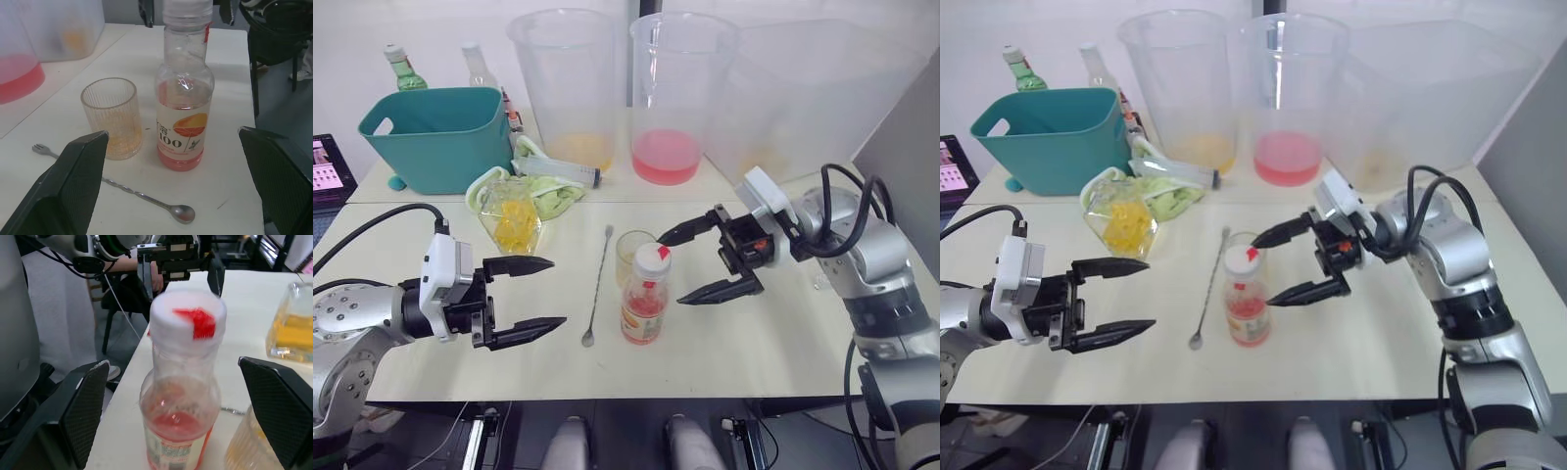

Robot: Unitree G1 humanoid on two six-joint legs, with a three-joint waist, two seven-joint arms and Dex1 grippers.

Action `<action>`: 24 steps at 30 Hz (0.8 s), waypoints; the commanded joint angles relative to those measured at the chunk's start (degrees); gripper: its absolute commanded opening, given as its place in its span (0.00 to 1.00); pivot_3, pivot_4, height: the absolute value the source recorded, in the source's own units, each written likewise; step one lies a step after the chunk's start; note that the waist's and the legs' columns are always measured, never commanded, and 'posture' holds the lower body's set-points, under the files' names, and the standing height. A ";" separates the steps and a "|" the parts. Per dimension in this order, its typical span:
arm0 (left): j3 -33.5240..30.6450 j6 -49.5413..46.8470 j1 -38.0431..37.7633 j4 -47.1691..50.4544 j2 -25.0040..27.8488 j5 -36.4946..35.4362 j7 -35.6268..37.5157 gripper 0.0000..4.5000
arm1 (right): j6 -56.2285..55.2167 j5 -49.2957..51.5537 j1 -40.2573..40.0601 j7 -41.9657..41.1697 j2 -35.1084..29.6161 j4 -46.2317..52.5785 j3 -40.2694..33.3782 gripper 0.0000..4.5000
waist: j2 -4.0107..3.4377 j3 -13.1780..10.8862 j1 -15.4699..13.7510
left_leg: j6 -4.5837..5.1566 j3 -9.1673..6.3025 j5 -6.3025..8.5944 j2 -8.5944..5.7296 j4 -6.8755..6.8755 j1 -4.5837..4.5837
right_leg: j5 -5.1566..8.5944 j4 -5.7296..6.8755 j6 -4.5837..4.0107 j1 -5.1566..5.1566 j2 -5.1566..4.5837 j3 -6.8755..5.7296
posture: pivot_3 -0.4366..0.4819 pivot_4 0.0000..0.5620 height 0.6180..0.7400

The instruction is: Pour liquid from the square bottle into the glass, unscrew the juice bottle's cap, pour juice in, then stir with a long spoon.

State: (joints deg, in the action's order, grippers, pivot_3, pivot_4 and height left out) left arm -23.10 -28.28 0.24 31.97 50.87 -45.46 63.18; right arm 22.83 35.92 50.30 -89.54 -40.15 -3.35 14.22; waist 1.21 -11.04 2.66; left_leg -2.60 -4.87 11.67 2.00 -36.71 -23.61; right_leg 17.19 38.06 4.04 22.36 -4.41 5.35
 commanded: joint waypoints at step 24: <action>1.32 -0.68 2.20 1.98 0.63 -3.60 -3.53 1.00 | -1.24 8.88 -2.39 3.50 -0.08 2.98 1.30 0.37 | -0.01 0.00 -0.34 | -0.01 -0.01 0.00 -0.02 0.00 -0.01 | -0.01 0.00 -0.02 0.02 0.00 -0.01 | 0.48 0.27 0.94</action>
State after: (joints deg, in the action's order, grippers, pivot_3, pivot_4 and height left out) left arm -22.53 -30.33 1.14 34.95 51.36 -49.53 58.27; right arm 19.95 43.86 47.92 -88.21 -39.52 -4.38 19.78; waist 1.21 -11.05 2.32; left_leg -2.61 -4.89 11.67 1.99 -36.70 -23.62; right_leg 17.18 38.09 4.02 22.38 -4.40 5.34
